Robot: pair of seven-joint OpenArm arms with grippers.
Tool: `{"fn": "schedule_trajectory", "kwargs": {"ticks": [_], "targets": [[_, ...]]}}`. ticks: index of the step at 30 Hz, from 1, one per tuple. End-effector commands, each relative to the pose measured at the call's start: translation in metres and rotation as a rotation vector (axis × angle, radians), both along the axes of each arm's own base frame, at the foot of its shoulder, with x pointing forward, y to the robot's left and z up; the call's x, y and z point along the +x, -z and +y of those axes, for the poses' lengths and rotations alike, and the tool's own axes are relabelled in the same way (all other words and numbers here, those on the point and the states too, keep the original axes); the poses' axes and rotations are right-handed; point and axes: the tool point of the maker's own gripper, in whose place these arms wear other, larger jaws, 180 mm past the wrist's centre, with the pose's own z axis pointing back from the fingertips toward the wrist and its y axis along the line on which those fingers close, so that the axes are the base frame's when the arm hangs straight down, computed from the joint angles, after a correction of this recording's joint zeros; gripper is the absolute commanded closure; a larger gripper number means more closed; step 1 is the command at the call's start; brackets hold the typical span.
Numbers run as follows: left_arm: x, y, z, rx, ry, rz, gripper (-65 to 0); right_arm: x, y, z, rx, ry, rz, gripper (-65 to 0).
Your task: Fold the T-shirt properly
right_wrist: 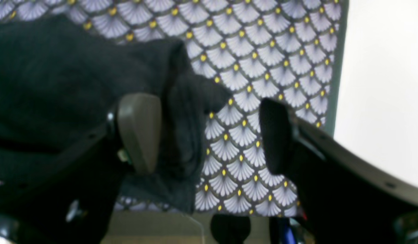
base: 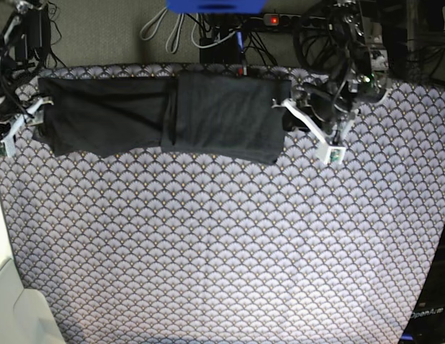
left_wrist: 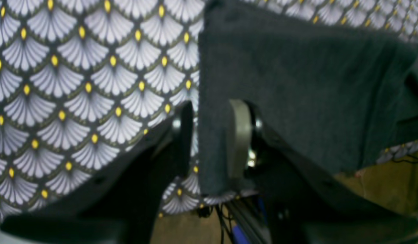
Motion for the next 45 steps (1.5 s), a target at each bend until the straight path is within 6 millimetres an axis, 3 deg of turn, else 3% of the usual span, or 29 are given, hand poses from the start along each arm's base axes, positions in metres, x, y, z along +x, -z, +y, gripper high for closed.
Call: {"fn": "schedule_trajectory", "kwargs": {"ticks": [1, 13, 21, 29, 45], "targets": [[0.009, -0.011, 0.002, -0.006, -0.01, -0.047, -17.3, 0.004, -0.005, -0.007, -0.005, 0.009, -0.012, -46.2], [0.014, -0.014, 0.019, 0.009, -0.056, -0.06, -17.3, -0.002, 0.005, -0.01, 0.01, 0.02, 0.023, -46.2], [0.022, -0.019, 0.018, 0.007, -0.058, -0.079, -17.3, -0.008, -0.012, -0.003, -0.056, 0.001, 0.049, -46.2], [0.022, -0.019, 0.019, 0.008, -0.061, -0.079, -17.3, -0.016, 0.011, 0.006, 0.011, 0.028, 0.091, -46.2], [0.022, -0.019, 0.02, 0.008, -0.062, -0.079, -17.3, -0.024, 0.058, -0.017, 0.111, 0.092, 0.184, -46.2]]}}
